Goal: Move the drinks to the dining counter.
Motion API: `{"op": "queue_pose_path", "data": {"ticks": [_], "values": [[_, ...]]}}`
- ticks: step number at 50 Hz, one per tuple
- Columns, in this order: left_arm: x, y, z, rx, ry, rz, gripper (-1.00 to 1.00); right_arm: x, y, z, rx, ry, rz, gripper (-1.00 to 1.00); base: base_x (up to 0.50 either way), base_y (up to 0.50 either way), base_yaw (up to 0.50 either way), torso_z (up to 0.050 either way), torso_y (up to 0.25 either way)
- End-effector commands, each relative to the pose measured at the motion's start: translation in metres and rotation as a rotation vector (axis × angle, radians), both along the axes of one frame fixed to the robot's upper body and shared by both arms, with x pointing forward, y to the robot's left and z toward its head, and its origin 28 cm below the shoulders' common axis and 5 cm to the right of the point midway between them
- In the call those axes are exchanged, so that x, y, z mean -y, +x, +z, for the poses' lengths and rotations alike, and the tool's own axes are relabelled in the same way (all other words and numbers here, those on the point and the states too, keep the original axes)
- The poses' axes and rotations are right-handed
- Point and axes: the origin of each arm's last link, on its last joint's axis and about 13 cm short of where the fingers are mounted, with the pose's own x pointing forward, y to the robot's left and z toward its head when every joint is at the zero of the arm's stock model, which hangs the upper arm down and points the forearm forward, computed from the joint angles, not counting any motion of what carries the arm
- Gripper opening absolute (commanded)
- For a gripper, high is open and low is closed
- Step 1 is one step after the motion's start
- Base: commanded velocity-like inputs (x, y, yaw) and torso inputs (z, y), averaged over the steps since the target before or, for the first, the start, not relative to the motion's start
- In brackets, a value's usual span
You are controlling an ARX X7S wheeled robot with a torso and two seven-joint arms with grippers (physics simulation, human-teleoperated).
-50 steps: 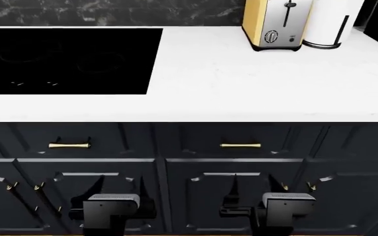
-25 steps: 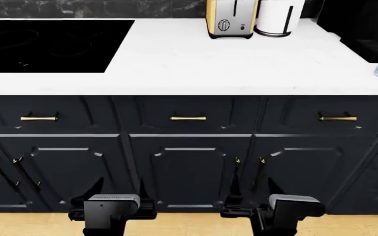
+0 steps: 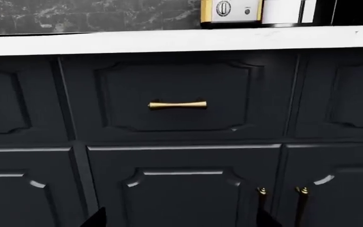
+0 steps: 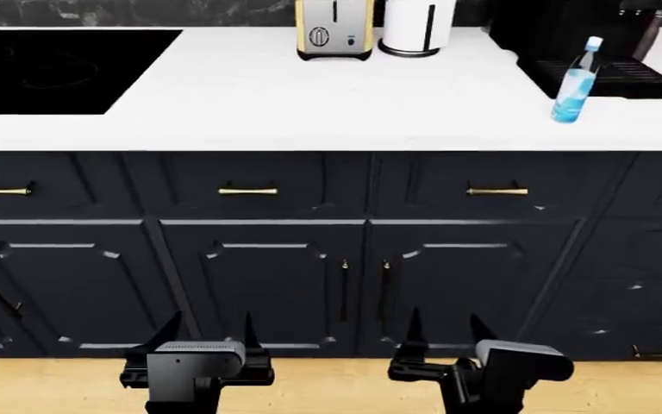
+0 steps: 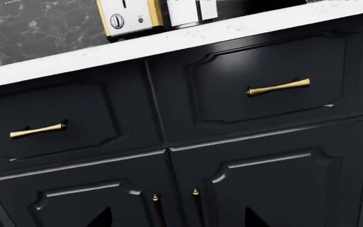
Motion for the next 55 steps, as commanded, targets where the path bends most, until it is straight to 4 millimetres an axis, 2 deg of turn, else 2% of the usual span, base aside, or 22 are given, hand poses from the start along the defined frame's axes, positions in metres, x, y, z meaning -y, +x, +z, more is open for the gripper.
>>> {"op": "queue_pose_path", "data": {"ticks": [1, 16, 18, 25, 30, 32, 34, 37, 41, 43, 45, 50, 55], "values": [[0.0, 0.0, 0.0, 0.001, 0.001, 0.001, 1.0, 0.001, 0.001, -0.001, -0.025, 0.045, -0.018, 1.0, 0.1, -0.5, 0.0, 0.0, 0.0], [-0.002, -0.001, 0.001, -0.001, -0.012, 0.015, 1.0, 0.004, -0.001, 0.004, -0.02, 0.049, -0.044, 1.0, 0.1, -0.5, 0.0, 0.0, 0.0], [-0.002, -0.002, 0.005, -0.011, -0.01, -0.001, 1.0, 0.007, -0.003, 0.014, 0.0, 0.018, -0.035, 1.0, 0.11, -0.5, 0.0, 0.0, 0.0], [-0.02, -0.002, 0.062, 0.042, 0.084, -0.059, 1.0, 0.033, -0.002, 0.061, 0.036, -0.161, -0.016, 1.0, 0.1, -0.5, 0.0, 0.0, 0.0], [-0.037, -0.006, 0.095, 0.053, 0.162, -0.052, 1.0, 0.045, 0.001, 0.097, 0.075, -0.189, -0.008, 1.0, 0.1, -0.5, 0.0, 0.0, 0.0], [-0.044, -0.009, 0.114, 0.07, 0.173, -0.055, 1.0, 0.048, 0.001, 0.111, 0.087, -0.191, -0.004, 1.0, 0.1, -0.5, 0.0, 0.0, 0.0], [-0.053, -0.014, 0.143, 0.102, 0.171, -0.058, 1.0, 0.051, 0.002, 0.133, 0.104, -0.19, 0.017, 1.0, 0.1, -0.5, 0.0, 0.0, 0.0], [-0.063, -0.022, 0.176, 0.14, 0.193, -0.053, 1.0, 0.053, 0.003, 0.158, 0.121, -0.232, 0.031, 1.0, 0.1, -0.5, 0.0, 0.0, 0.0], [-0.075, -0.029, 0.209, 0.21, 0.21, -0.001, 1.0, 0.054, 0.003, 0.188, 0.122, -0.212, 0.065, 1.0, 0.1, -0.5, 0.0, 0.0, 0.0], [-0.079, -0.03, 0.215, 0.221, 0.217, 0.013, 1.0, 0.054, 0.003, 0.192, 0.12, -0.217, 0.066, 1.0, 0.2, -0.5, 0.0, 0.0, 0.0], [-0.08, -0.03, 0.217, 0.235, 0.23, 0.025, 1.0, 0.055, 0.0, 0.217, 0.107, -0.2, 0.061, 1.0, 0.24, -0.5, 0.0, 0.0, 0.0], [-0.082, -0.029, 0.215, 0.249, 0.22, 0.031, 1.0, 0.056, -0.005, 0.242, 0.081, -0.148, 0.053, 1.0, 0.23, -0.5, 0.0, 0.0, 0.0], [-0.085, -0.03, 0.211, 0.249, 0.214, 0.046, 1.0, 0.055, -0.002, 0.247, 0.059, -0.124, 0.045, 1.0, 0.23, -0.5, 0.0, 0.0, 0.0]]}}
